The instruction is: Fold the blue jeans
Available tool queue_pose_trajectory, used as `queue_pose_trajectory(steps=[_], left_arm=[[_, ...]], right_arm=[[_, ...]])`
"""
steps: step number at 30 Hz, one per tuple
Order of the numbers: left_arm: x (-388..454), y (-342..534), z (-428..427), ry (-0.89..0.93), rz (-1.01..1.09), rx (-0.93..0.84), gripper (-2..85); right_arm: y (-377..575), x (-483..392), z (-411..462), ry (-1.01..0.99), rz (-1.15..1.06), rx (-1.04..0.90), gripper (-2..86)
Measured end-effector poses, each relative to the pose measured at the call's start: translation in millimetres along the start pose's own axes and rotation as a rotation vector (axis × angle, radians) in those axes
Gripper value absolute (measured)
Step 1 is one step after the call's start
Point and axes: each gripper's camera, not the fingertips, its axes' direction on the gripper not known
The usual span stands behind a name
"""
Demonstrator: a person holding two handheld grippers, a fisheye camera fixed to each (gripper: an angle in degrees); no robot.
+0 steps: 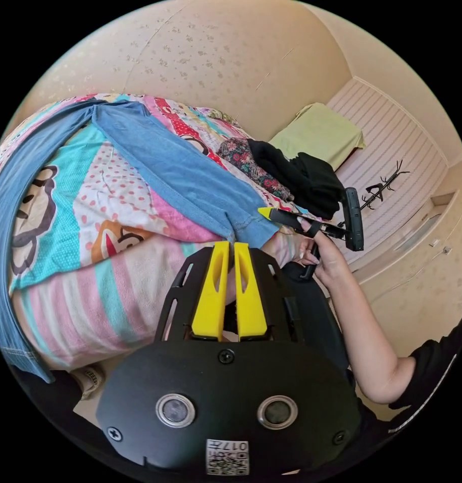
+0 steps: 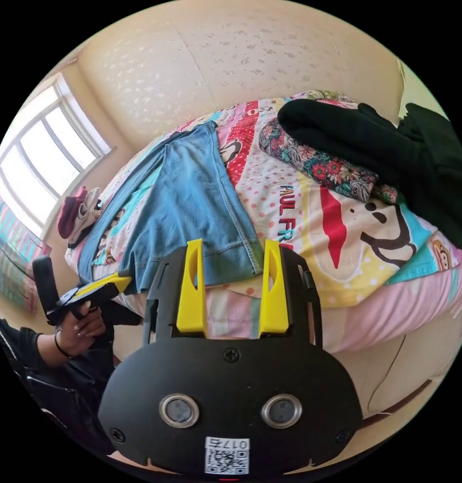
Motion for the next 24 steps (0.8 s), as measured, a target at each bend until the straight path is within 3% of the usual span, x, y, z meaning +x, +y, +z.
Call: queue_pose_trajectory(steps=[4,9,12,16,21,24], left_arm=[[-4.3,-2.8,-16.3,0.087,-0.023,0.032,0.3],[-10.4,12.3,-41.8,0.043,0.028,0.073,0.1],[-20.6,28.1,-34.8,0.011,0.042,0.063,0.1],[-42.8,44.0,-4.6,0.031,-0.031,0.015,0.0],[-45.2,50.4,14.0,0.018,-0.015,0.013,0.0],[-38.8,44.7,6.8,0.077,-0.012,0.036,-0.1]], right_arm=[[4.3,-11.4,-24.6,-0.19,0.093,-0.029,15.0],[21.4,-47.8,-20.9,-0.102,0.103,-0.026,13.6],[27.6,-74.1,-14.5,-0.2,0.12,0.056,13.2],[25.8,-120.4,17.9,-0.26,0.184,-0.002,11.8],[26.2,-187.0,32.1,-0.301,0.216,-0.103,3.2],[29.3,-255.8,5.3,-0.241,0.142,-0.036,1.8]])
